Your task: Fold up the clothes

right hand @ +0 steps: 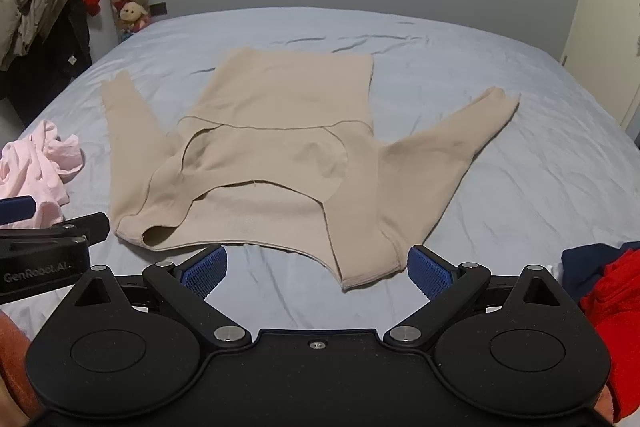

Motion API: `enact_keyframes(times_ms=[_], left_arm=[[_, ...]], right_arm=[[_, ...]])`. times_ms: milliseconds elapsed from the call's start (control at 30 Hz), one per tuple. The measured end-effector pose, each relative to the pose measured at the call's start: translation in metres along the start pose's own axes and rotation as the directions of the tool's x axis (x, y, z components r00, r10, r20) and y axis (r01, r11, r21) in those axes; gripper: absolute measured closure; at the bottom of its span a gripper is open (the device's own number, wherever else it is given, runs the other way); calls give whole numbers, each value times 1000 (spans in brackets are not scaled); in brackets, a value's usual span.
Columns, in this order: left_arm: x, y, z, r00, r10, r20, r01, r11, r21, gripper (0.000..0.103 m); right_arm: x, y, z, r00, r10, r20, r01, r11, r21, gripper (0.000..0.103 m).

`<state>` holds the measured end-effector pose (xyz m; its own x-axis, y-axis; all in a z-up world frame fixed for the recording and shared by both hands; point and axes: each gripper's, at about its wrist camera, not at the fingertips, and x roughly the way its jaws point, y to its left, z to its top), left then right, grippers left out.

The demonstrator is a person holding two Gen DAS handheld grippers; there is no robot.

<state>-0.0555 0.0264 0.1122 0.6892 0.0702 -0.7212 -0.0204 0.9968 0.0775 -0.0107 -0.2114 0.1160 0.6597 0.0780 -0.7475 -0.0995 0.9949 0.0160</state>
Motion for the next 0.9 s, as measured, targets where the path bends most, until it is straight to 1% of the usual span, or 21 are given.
enact_keyframes(times_ms=[67, 267, 367, 467, 500, 533, 567, 600, 633, 667, 700, 767, 800, 833, 867, 900], left_arm=[[-1, 2, 0, 1000, -17, 4, 17, 1000, -6, 18], [-2, 4, 1, 999, -32, 8, 33, 999, -16, 18], [-3, 6, 0, 999, -44, 18, 45, 998, -37, 18], [-5, 8, 0, 995, -95, 34, 97, 994, -55, 19], [-5, 9, 0, 994, -102, 36, 104, 993, -58, 30], [-5, 9, 1, 994, -105, 36, 107, 992, -60, 44], [-3, 8, 1, 994, -109, 26, 110, 992, -61, 50], [-2, 8, 1, 993, -116, 17, 117, 991, -63, 60], [-1, 7, 0, 992, -126, 11, 126, 990, -64, 77], [0, 7, 0, 992, -127, 3, 127, 990, -67, 86], [1, 7, -1, 993, -121, -3, 120, 991, -64, 92], [1, 5, -1, 994, -106, 3, 106, 993, -56, 92], [0, 5, -2, 995, -99, 7, 99, 994, -52, 85], [0, 4, -2, 996, -92, 11, 93, 995, -44, 66], [-1, 3, -2, 996, -86, 16, 86, 996, -35, 56], [-1, 2, -2, 996, -83, 20, 84, 996, -28, 35]], right_arm=[[0, 0, 0, 1000, 3, -1, -3, 1000, 0, 7], [-1, 0, -1, 1000, 8, 0, -8, 1000, -4, 7], [-1, 0, -1, 1000, 11, 0, -11, 1000, -6, 7], [0, 1, -2, 1000, 15, -3, -15, 1000, -7, 7], [0, 1, -2, 1000, 16, -4, -16, 1000, -8, 7], [0, 1, -2, 1000, 17, -5, -17, 1000, -8, 7], [1, 1, -2, 1000, 17, -7, -17, 1000, -10, 7], [1, 0, -2, 1000, 17, -8, -18, 1000, -10, 7], [1, 0, -2, 1000, 18, -9, -18, 1000, -10, 7], [1, 1, -2, 1000, 19, -9, -19, 1000, -10, 7], [1, 1, -2, 1000, 20, -9, -20, 1000, -10, 7], [1, 0, -2, 1000, 20, -9, -20, 1000, -9, 7], [-1, 4, -4, 1000, 17, -8, -17, 1000, -6, 7], [-3, 5, -5, 1000, 16, -7, -16, 1000, -2, 7], [-3, 5, -5, 1000, 17, -8, -17, 1000, -2, 7], [-3, 5, -5, 1000, 18, -8, -18, 1000, -2, 7]])
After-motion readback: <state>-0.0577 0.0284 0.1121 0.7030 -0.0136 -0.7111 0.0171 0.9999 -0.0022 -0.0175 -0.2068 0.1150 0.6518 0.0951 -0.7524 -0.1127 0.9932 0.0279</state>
